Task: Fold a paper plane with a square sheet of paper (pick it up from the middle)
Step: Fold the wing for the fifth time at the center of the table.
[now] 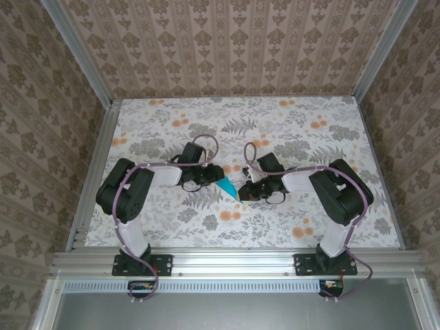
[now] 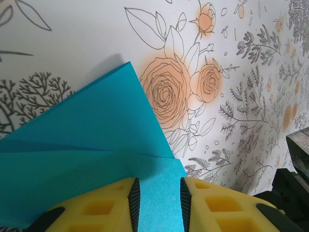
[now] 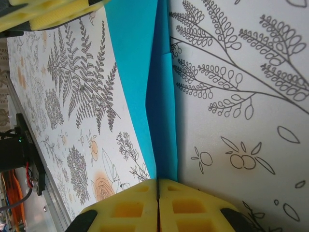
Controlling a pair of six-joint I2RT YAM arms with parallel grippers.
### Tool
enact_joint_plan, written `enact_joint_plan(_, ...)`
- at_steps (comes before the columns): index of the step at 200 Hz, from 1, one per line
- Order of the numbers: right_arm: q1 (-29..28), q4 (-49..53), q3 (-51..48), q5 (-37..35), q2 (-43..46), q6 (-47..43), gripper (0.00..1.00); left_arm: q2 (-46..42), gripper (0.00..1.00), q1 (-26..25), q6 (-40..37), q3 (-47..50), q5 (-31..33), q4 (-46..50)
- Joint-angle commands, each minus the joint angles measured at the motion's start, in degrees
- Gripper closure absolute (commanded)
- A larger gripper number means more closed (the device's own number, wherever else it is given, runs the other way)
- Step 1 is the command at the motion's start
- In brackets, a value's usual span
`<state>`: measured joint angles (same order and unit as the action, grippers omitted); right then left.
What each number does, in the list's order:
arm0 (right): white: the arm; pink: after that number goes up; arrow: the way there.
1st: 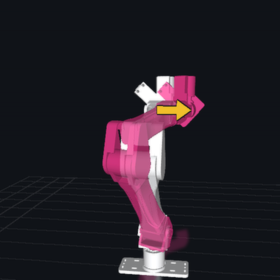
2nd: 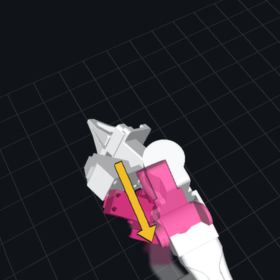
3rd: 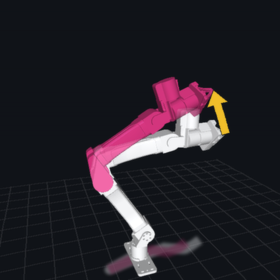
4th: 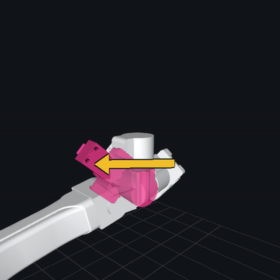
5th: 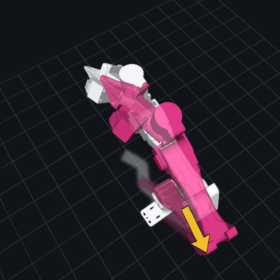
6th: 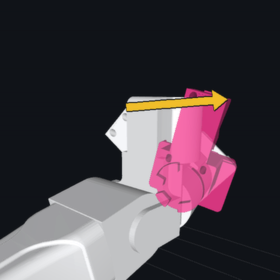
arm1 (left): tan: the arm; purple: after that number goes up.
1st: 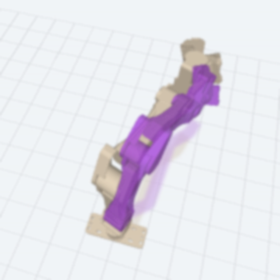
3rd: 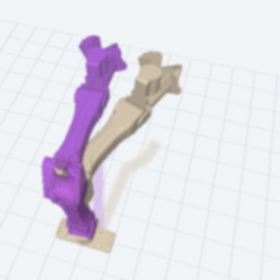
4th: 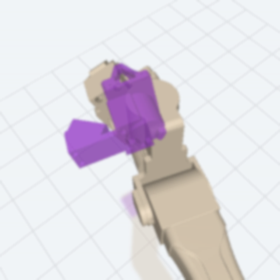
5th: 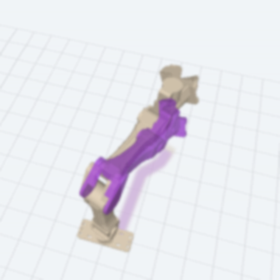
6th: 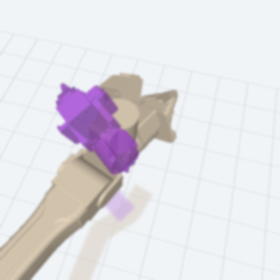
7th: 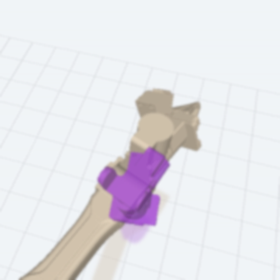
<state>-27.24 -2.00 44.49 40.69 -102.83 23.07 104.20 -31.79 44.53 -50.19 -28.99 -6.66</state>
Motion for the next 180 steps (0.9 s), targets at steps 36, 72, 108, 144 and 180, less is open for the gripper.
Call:
enact_joint_plan(36,0.5,4.7,0.9,-3.0,3.4,1.4,0.82,2.0,0.69,0.7,-0.7,-1.5,1.0,3.9)
enact_joint_plan(72,-0.3,4.2,1.4,-5.7,8.7,2.4,0.78,2.2,0.69,0.7,-0.8,-1.7,0.8,4.1)
enact_joint_plan(108,-2.7,6.6,4.3,-7.6,8.2,2.0,0.78,2.5,0.69,0.6,-0.8,-2.0,0.6,4.2)
enact_joint_plan(144,-4.6,9.2,7.5,-7.6,4.4,1.1,0.79,2.6,0.69,0.5,-0.8,-2.0,0.5,4.2)
enact_joint_plan(180,-4.8,13.1,9.0,-8.9,2.2,-0.1,0.8,2.6,0.69,0.5,-0.8,-2.1,0.6,4.5)
